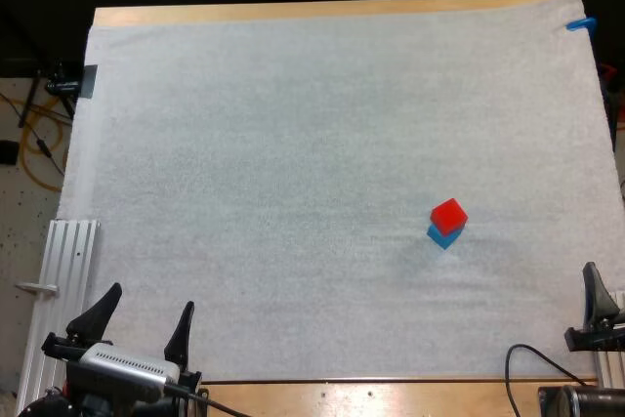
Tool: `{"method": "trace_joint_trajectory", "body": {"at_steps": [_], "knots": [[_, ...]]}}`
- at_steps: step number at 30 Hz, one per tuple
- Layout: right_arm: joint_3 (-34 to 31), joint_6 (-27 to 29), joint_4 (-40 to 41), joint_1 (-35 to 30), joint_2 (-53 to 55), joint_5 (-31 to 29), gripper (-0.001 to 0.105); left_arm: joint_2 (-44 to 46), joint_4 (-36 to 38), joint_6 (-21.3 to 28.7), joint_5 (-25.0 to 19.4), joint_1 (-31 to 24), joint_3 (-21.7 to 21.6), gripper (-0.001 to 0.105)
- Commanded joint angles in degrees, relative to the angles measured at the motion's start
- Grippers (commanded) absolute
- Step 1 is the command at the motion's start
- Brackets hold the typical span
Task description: Stack red cube on blue cube
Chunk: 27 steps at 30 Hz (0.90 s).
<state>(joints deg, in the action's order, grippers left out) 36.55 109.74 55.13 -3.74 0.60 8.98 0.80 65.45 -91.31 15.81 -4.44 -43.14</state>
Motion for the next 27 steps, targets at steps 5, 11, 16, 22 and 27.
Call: {"method": "trace_joint_trajectory", "body": {"at_steps": [5, 11, 16, 22, 27], "knots": [[-0.6, 0.4, 0.6, 0.1, 2.4, 0.3, 0.063, 8.0, 0.1, -0.1, -1.1, -0.1, 2.4, 0.076], [-3.6, -1.5, 1.5, 0.1, 2.4, 0.3, 0.063, 8.0, -0.7, -0.1, -1.1, -0.1, 9.1, 0.076], [-6.4, -1.8, 4.1, 0.1, 2.4, 0.3, 0.063, 7.8, -2.6, -0.2, -0.8, -0.1, 11.7, 0.076], [-6.5, -1.9, 3.8, 0.1, 2.4, 0.3, 0.063, 7.8, -3.0, -0.2, -0.8, -0.1, 11.8, 0.076], [-6.5, -1.9, 3.8, 0.1, 2.4, 0.3, 0.063, 7.8, -4.9, -0.2, -0.8, -0.1, 12.6, 0.076]]}}
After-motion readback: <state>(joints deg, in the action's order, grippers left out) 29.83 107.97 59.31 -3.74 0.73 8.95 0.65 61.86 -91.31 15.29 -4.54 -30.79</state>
